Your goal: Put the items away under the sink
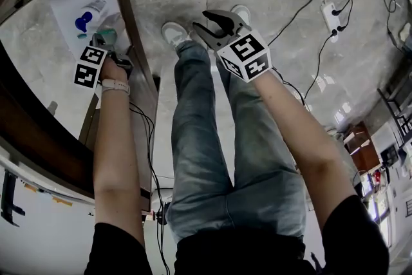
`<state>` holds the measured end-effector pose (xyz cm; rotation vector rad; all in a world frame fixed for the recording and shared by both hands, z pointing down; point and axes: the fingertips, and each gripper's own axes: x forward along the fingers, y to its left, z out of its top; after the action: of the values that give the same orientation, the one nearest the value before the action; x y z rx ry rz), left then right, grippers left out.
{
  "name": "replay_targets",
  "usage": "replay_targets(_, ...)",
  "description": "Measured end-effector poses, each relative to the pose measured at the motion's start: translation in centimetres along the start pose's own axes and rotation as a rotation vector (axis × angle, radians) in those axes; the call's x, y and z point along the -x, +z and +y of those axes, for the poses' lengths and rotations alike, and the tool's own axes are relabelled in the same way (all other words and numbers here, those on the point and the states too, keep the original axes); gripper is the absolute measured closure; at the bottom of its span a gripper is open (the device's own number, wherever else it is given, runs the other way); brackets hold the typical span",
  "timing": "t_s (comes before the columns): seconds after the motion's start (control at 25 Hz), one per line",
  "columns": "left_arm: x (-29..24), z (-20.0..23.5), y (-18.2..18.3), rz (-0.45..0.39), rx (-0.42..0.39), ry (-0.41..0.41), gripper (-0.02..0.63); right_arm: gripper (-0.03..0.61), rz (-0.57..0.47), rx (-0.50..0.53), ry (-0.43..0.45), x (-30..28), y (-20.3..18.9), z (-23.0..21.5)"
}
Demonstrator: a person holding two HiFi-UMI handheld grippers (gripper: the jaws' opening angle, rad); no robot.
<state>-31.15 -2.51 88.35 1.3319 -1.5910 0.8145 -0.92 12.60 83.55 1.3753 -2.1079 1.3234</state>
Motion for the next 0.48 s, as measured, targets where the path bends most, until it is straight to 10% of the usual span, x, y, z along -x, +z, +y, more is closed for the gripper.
replay_targets(0.48, 3.5, -1.3, 0.7, -0.026, 0.038, -0.047, 0.492, 0.421, -0.027, 0.061, 0.022, 0.8, 3.4, 3.5)
